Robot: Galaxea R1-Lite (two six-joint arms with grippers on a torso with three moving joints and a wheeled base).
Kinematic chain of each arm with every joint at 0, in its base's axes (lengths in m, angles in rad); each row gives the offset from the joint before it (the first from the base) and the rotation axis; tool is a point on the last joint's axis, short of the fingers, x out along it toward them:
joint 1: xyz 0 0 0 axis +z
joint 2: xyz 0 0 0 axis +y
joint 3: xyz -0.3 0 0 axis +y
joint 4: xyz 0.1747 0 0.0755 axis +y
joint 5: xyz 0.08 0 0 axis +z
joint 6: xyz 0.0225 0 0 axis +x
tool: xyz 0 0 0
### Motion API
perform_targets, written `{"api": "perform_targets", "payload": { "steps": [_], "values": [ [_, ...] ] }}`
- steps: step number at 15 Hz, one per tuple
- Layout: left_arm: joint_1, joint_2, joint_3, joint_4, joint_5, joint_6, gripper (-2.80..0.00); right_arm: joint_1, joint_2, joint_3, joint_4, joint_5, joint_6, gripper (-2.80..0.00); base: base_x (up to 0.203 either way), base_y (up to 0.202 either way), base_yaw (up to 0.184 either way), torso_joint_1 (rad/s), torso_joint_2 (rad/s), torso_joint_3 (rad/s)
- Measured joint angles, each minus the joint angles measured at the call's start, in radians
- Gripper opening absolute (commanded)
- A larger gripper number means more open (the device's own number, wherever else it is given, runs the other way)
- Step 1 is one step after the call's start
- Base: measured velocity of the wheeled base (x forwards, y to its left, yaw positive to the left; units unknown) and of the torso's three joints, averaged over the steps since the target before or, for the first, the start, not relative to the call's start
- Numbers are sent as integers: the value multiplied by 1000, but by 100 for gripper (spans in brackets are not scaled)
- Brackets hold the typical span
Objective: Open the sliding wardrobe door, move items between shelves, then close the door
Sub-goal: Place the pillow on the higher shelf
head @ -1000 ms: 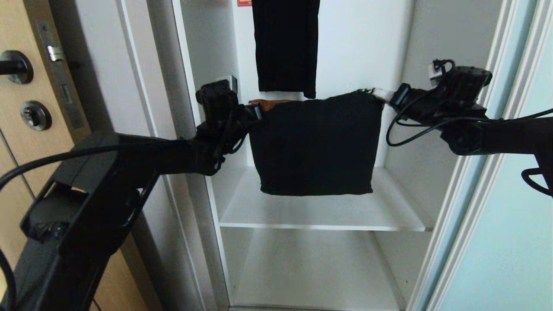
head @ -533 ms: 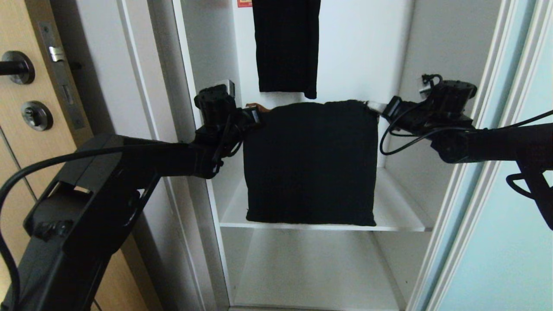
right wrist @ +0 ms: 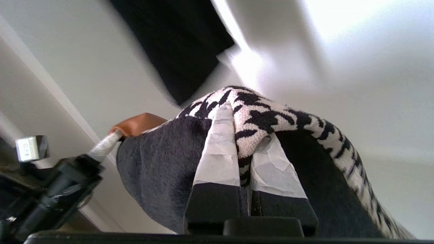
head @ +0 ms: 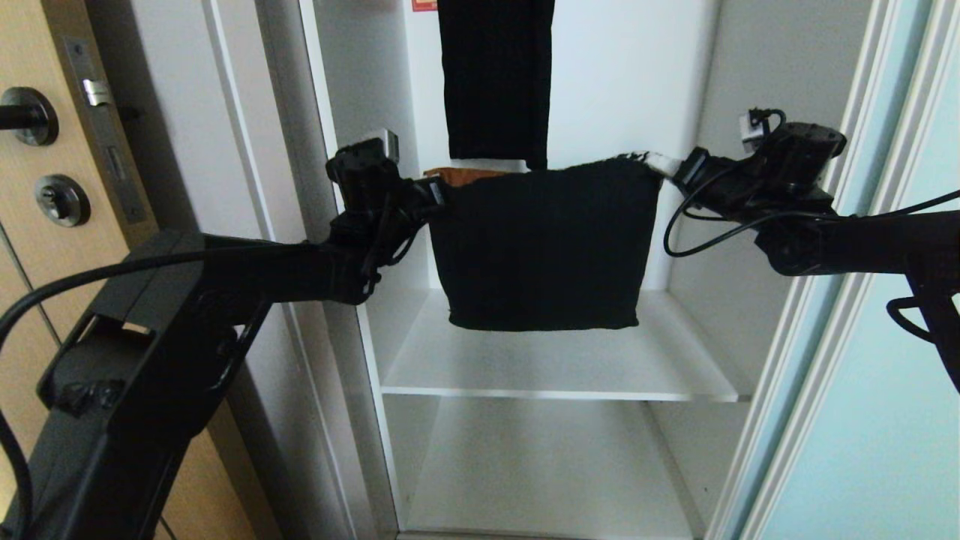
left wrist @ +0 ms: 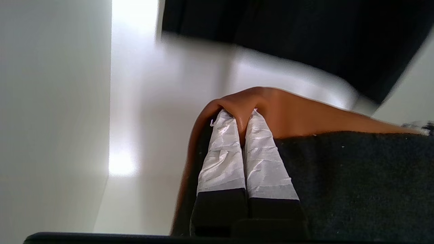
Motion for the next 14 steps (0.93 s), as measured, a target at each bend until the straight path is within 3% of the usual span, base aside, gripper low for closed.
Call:
{"api": "perform_targets", "payload": {
  "steps": [2,8,11,14],
  "values": [
    [9,-13,1,8,-5,0,-280,0,15,9,-15,1,12,-280,0,0,0,0,0,0],
    [31,175,2,37,-17,-1,-280,-7,182,-10,4,-4,0,-280,0,0,0,0,0,0],
    [36,147,2,43,-54,-3,-280,-9,156,-10,-2,3,2,-280,0,0,0,0,0,0],
    [32,113,39,35,-45,-33,-280,-8,108,22,-3,2,8,-280,0,0,0,0,0,0]
  ]
}}
